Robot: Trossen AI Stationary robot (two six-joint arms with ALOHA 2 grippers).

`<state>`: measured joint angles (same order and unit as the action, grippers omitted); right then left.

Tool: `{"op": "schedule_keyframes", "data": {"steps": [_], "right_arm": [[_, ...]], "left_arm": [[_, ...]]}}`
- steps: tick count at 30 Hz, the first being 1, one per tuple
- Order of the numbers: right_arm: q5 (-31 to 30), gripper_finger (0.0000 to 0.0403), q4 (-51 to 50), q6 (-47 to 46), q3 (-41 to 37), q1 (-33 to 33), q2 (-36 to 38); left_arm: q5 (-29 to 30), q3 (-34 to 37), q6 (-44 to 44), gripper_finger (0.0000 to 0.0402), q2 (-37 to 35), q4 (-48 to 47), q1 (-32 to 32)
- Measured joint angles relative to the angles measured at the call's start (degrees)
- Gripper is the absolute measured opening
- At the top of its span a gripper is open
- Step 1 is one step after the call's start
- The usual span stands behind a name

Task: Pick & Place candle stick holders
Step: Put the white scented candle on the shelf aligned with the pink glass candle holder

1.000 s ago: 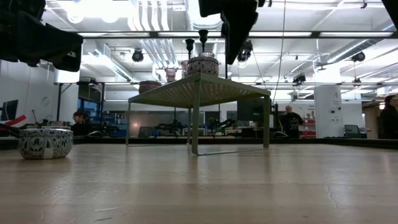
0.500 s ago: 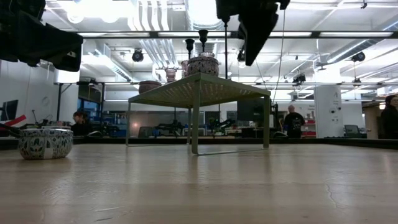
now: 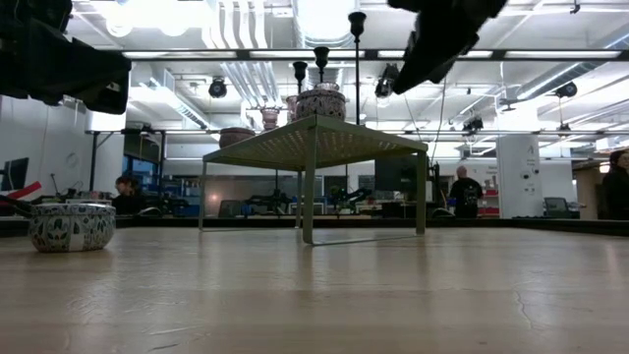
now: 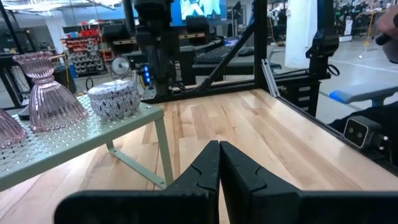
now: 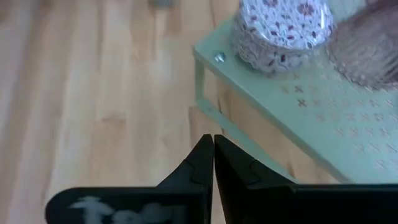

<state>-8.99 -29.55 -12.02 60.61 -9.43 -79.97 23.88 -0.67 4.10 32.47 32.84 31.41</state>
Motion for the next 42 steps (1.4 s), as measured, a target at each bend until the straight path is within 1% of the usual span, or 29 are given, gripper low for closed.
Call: {"op": "schedule_keyframes", "data": {"steps": [8,14,17,19,24,27,30,32,35,37,39,42], "right_arm": [[-0.1,0.0008,22.3,0.7,-19.9,-2.4,14.6],[-0.1,0.0008,35.7,4.7,-32.4,-2.4,24.5],[-0.2,0.0008,39.9,6.9,-37.3,-2.3,28.9],[-0.2,0.0008,42.3,7.0,-40.5,-2.3,31.5],[-0.1,0.0008,51.8,7.4,-48.7,-2.3,37.4],[0.2,0.0008,54.5,7.6,-53.1,-2.3,40.9],[1.2,0.0008,57.2,8.4,-57.2,-2.3,44.4],[1.8,0.0008,59.2,9.2,-59.7,-2.2,46.7],[3.4,0.0008,55.6,10.6,-60.1,-2.0,49.9],[4.8,0.0008,54.9,11.7,-60.1,-1.9,51.3],[4.9,0.0008,54.3,12.6,-60.1,-1.8,52.0],[1.9,0.0008,53.4,14.1,-60.1,-1.8,52.6]], "left_arm": [[0.0,0.0,0.0,0.0014,0.1,-0.9,0.0],[0.0,0.0,0.0,0.0014,0.1,-0.9,0.0],[0.0,0.0,0.0,0.0014,0.1,-0.8,0.0],[0.0,0.0,0.0,0.0014,0.1,-0.8,0.0],[0.0,0.0,0.1,0.0014,0.1,-0.8,0.0],[0.1,0.0,1.6,0.0014,0.1,-0.5,0.0],[0.1,0.0,1.0,0.0014,0.1,0.4,0.0],[0.1,0.0,0.1,0.0014,0.3,3.4,0.0],[0.1,0.0,0.2,0.0014,0.6,12.8,0.0],[0.1,-0.2,-2.7,0.0014,0.9,18.2,0.0],[0.7,-1.4,-5.6,0.0014,1.0,21.2,-0.1],[5.1,-3.2,-0.8,0.0014,1.0,21.7,-0.3]]}}
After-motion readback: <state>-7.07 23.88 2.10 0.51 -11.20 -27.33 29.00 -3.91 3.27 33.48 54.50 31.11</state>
